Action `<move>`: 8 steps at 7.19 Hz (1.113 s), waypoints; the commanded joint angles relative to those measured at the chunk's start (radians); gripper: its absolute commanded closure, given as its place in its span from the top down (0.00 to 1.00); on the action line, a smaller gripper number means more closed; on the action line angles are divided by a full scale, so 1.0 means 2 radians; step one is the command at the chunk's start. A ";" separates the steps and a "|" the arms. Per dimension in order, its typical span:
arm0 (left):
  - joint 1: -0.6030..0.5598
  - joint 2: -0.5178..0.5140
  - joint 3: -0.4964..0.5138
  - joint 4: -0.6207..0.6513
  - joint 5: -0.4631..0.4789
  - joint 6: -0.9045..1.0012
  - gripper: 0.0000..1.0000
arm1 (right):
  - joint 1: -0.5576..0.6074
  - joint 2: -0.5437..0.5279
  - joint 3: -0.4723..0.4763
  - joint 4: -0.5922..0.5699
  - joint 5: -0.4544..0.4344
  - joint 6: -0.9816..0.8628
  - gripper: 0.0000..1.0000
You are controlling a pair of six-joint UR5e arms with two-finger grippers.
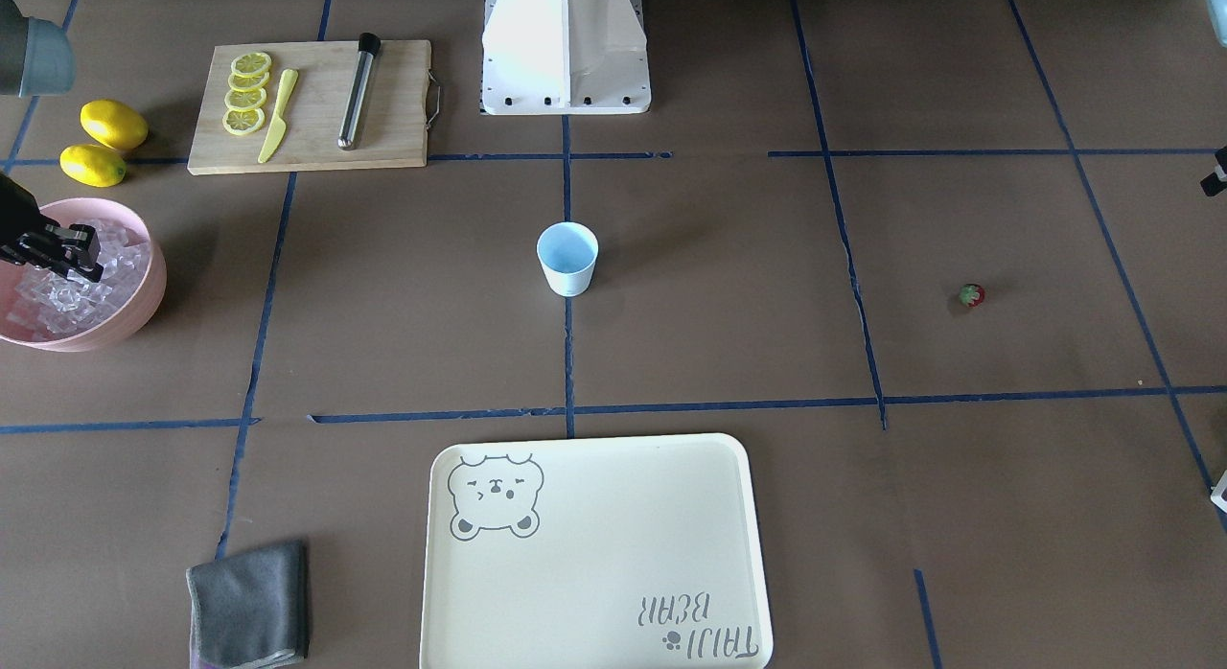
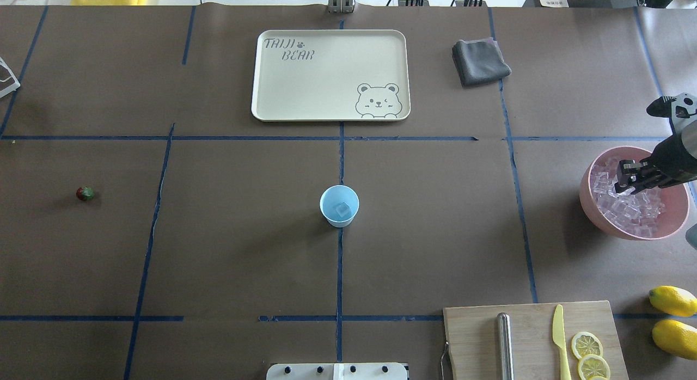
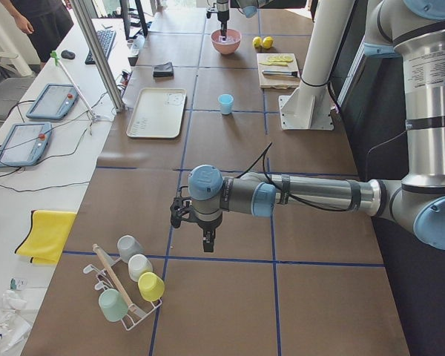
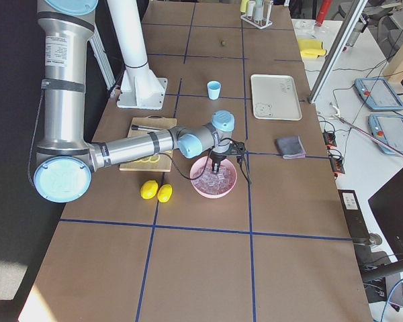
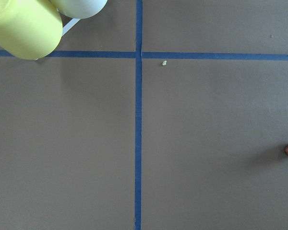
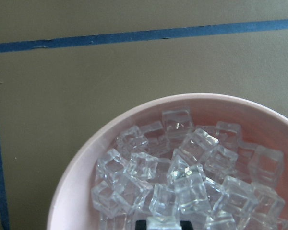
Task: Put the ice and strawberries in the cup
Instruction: 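Lower the right gripper into the bowl and grasp another ice cube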
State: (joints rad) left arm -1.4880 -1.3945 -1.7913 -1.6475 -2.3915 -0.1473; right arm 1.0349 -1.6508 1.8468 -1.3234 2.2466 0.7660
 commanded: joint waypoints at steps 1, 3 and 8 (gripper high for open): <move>0.001 0.005 -0.006 0.000 0.000 0.000 1.00 | 0.001 -0.013 0.031 0.000 0.009 0.000 0.06; 0.001 0.005 -0.007 0.000 0.000 0.000 1.00 | 0.000 -0.017 0.090 -0.002 0.007 0.023 0.03; 0.001 0.005 -0.007 -0.001 0.000 0.000 1.00 | -0.118 0.177 0.101 -0.006 -0.030 0.263 0.04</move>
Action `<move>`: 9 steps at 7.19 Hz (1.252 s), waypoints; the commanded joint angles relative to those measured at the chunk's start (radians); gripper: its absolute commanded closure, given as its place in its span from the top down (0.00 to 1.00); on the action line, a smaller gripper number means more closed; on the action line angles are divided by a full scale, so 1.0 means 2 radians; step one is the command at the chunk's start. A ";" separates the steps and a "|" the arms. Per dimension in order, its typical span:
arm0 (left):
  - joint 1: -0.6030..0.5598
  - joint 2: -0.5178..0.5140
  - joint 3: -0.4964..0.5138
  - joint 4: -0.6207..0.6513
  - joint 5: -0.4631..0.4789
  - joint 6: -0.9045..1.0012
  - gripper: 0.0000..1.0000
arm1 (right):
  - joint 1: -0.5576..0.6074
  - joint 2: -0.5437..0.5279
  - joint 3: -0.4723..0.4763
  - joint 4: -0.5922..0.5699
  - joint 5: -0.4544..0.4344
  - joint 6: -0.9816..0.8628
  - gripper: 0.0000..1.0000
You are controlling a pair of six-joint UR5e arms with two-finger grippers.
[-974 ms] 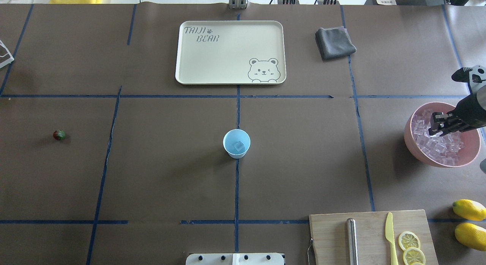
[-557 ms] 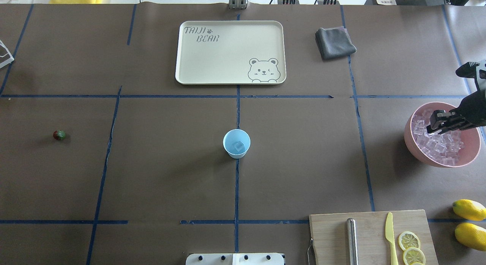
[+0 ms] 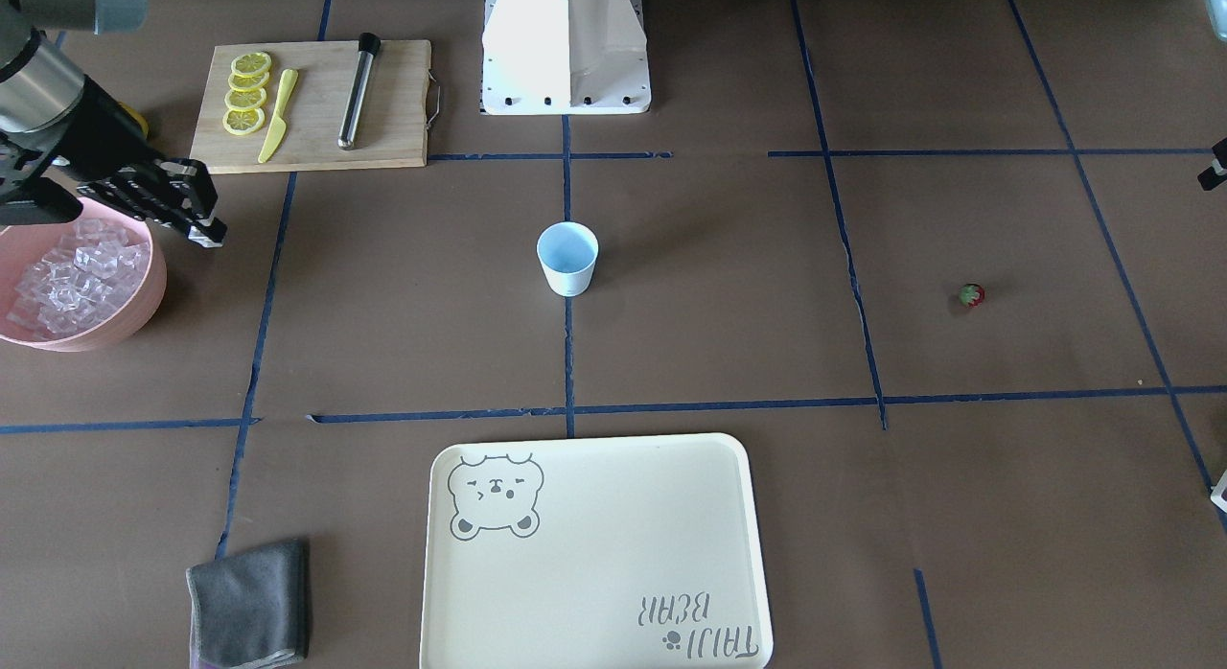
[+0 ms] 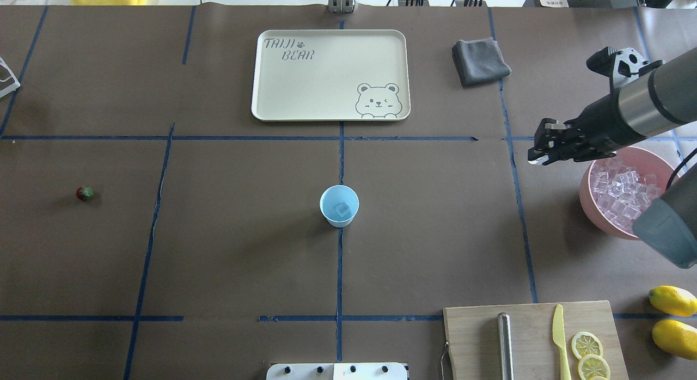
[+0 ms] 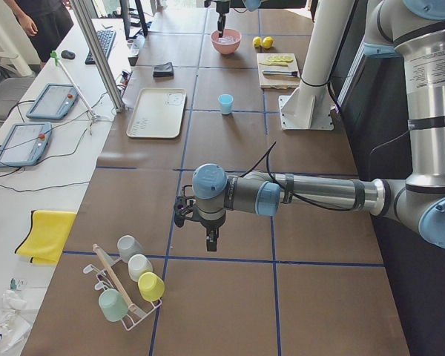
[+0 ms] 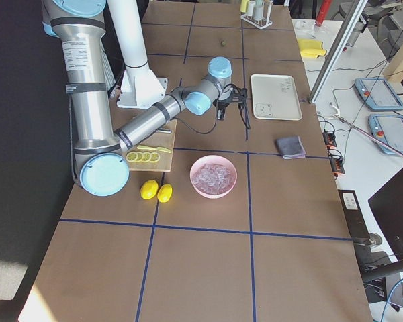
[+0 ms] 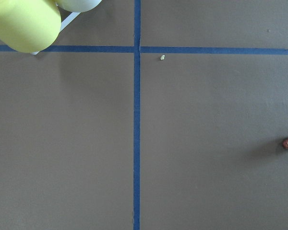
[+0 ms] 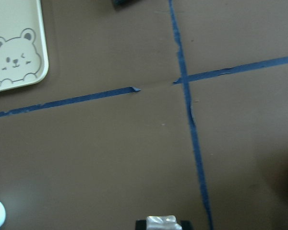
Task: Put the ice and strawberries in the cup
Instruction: 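Carry the ice cube with the right gripper over the cup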
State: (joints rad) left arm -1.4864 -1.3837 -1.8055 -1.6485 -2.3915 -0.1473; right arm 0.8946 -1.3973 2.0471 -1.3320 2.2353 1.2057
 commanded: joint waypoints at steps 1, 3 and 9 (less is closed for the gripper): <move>0.000 0.000 0.000 0.000 0.000 0.000 1.00 | -0.115 0.089 -0.006 -0.002 -0.073 0.074 0.04; 0.000 0.000 0.000 0.000 0.000 0.000 1.00 | -0.186 0.192 -0.083 -0.004 -0.165 0.121 0.01; 0.000 0.000 0.000 0.001 0.000 0.000 1.00 | -0.209 0.250 -0.168 0.001 -0.213 0.160 0.09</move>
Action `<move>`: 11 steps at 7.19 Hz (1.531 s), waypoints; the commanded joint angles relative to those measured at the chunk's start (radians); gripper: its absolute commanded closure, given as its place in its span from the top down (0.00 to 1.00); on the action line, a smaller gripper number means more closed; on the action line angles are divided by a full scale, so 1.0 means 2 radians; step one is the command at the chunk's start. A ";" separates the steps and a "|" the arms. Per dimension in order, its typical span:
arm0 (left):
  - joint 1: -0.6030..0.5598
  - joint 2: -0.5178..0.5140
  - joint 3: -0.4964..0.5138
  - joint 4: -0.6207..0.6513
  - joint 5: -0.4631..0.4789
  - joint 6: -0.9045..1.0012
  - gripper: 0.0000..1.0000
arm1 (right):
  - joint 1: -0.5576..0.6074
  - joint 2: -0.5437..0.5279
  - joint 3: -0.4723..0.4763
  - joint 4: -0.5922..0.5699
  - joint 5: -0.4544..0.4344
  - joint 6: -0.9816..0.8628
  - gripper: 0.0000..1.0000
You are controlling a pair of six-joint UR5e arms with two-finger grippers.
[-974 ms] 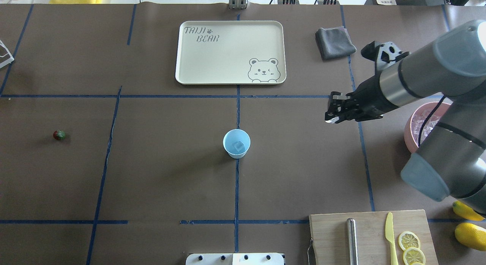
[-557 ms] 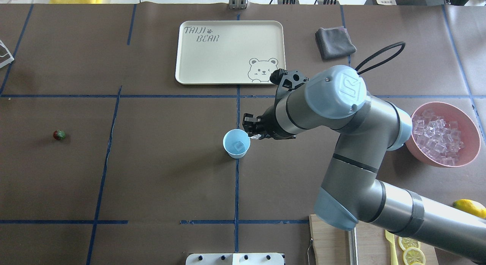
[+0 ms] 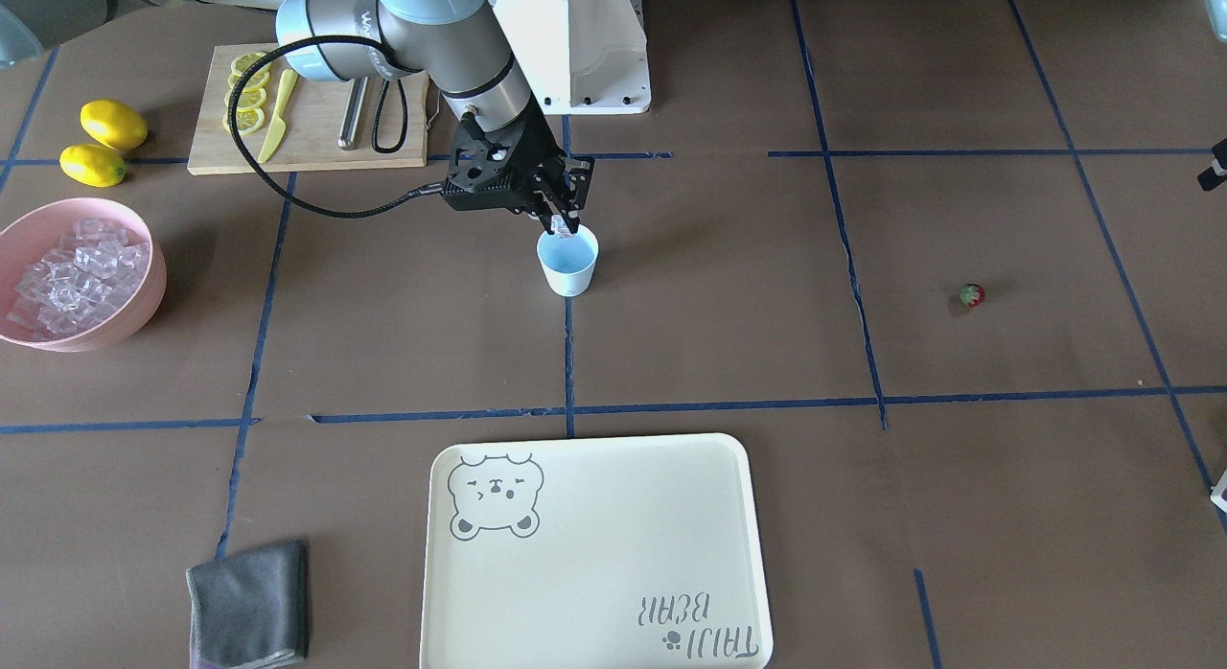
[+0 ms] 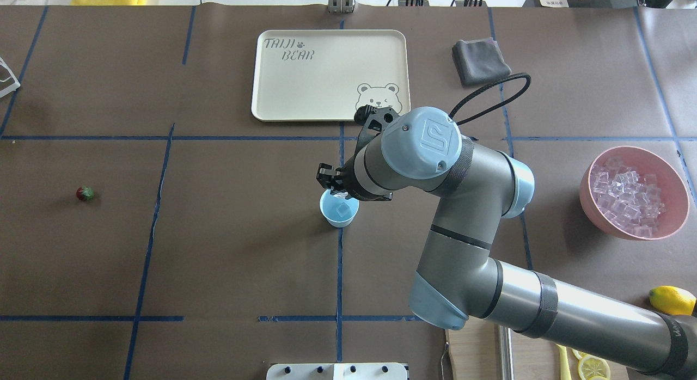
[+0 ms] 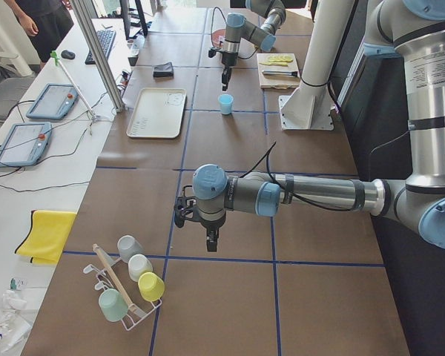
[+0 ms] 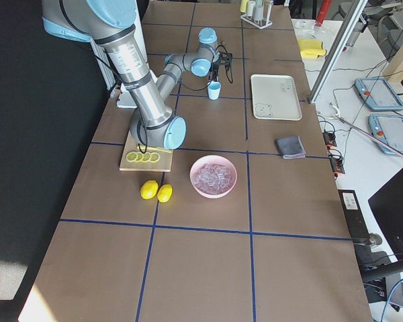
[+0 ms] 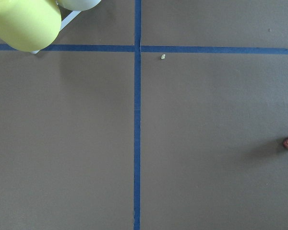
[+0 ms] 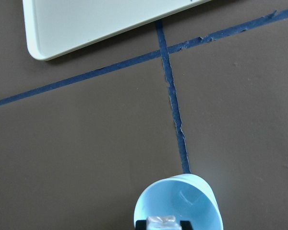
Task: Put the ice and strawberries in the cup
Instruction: 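Carry the ice cube with the right gripper over the cup, then open the right gripper to release the ice cube into the cup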
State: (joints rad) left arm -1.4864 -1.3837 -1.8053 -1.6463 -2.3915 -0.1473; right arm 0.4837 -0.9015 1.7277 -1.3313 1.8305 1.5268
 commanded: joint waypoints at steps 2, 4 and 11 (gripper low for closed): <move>0.000 0.000 -0.001 -0.001 0.000 0.000 1.00 | -0.018 -0.002 -0.009 0.001 -0.020 0.000 0.34; 0.000 0.000 -0.001 -0.001 -0.001 0.000 1.00 | -0.019 -0.002 -0.009 0.001 -0.022 0.000 0.40; 0.000 0.001 -0.001 0.000 -0.001 0.000 1.00 | -0.015 -0.002 -0.003 -0.002 -0.022 0.000 0.70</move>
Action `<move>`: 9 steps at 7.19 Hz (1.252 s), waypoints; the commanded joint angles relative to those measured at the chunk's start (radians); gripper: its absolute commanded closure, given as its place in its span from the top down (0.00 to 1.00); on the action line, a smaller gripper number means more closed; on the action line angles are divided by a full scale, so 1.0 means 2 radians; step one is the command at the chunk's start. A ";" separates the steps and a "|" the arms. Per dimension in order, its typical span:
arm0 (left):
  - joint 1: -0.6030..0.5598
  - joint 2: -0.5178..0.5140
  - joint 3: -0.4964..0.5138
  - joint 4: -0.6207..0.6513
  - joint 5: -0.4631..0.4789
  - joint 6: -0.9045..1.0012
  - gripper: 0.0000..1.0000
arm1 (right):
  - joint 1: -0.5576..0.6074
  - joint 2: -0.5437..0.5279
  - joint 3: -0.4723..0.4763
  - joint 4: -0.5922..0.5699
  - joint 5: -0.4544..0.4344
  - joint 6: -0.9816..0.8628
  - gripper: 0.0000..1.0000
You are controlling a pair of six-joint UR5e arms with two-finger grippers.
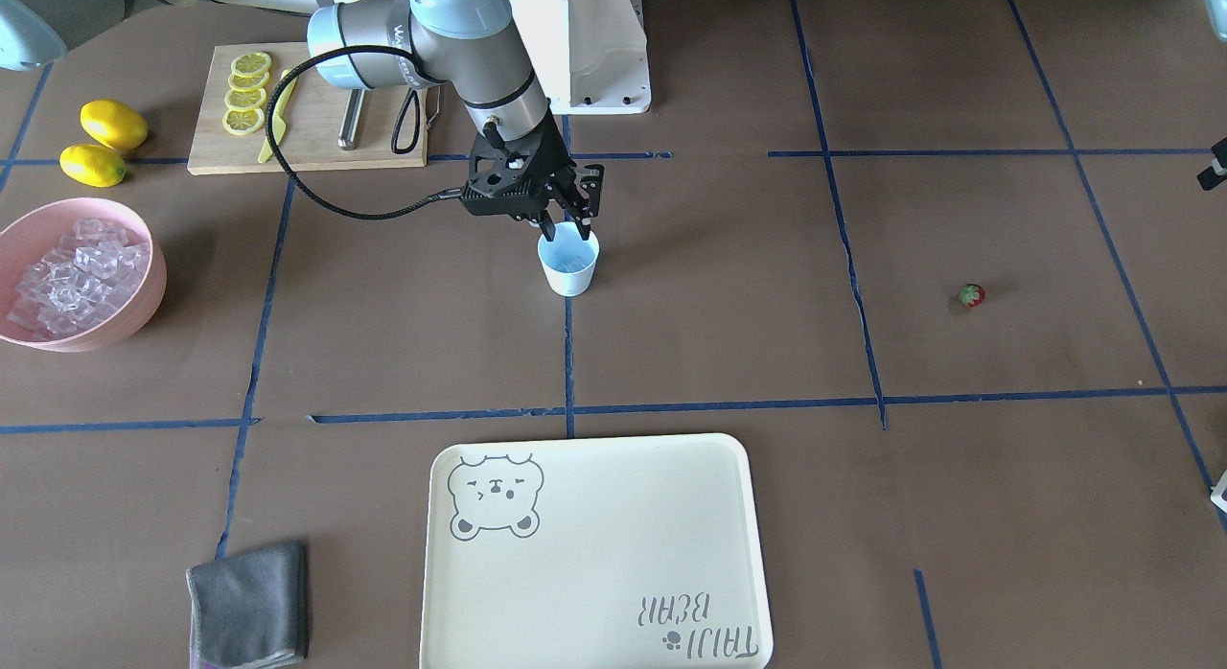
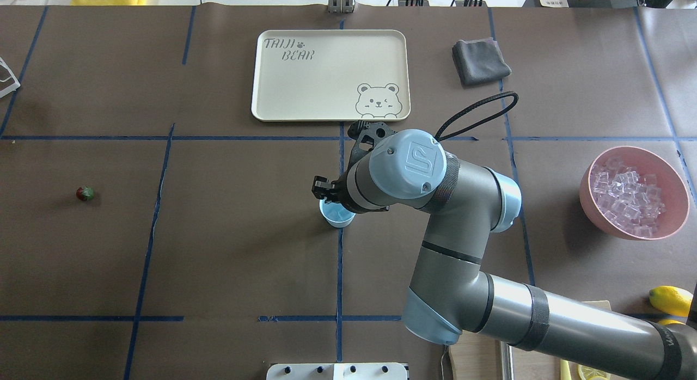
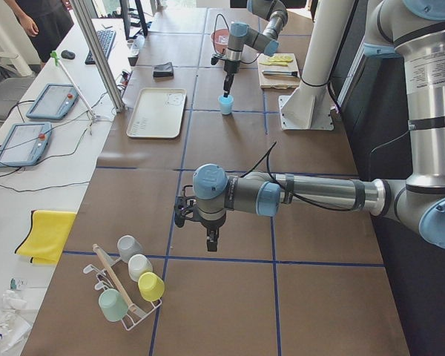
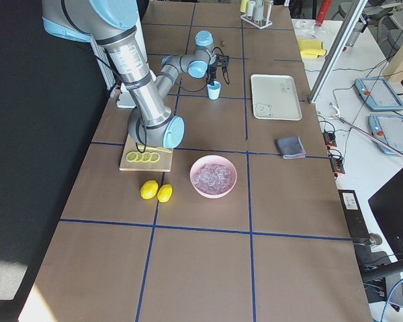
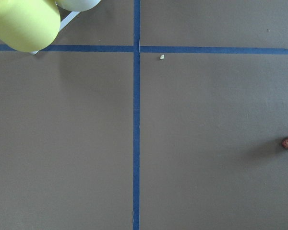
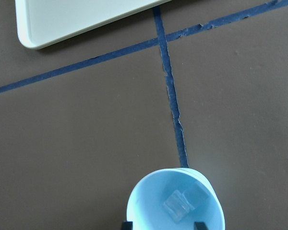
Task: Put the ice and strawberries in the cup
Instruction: 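Open the right gripper to release the ice cube into the cup, then move the right gripper back over the pink bowl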
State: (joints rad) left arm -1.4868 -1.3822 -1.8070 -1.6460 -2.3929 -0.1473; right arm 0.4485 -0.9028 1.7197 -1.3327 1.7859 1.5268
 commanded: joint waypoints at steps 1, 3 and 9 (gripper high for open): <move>0.000 0.000 0.000 0.000 0.000 0.000 1.00 | 0.011 -0.007 0.012 -0.005 0.001 0.005 0.85; 0.000 0.000 0.000 -0.002 0.000 0.000 1.00 | 0.035 -0.064 0.088 -0.056 0.014 -0.002 0.98; 0.000 0.000 0.000 -0.002 0.000 0.000 1.00 | 0.229 -0.301 0.192 -0.068 0.152 -0.326 0.99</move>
State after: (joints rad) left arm -1.4864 -1.3821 -1.8066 -1.6478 -2.3930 -0.1473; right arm 0.8002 -1.4113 2.0936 -1.4709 2.0266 1.0647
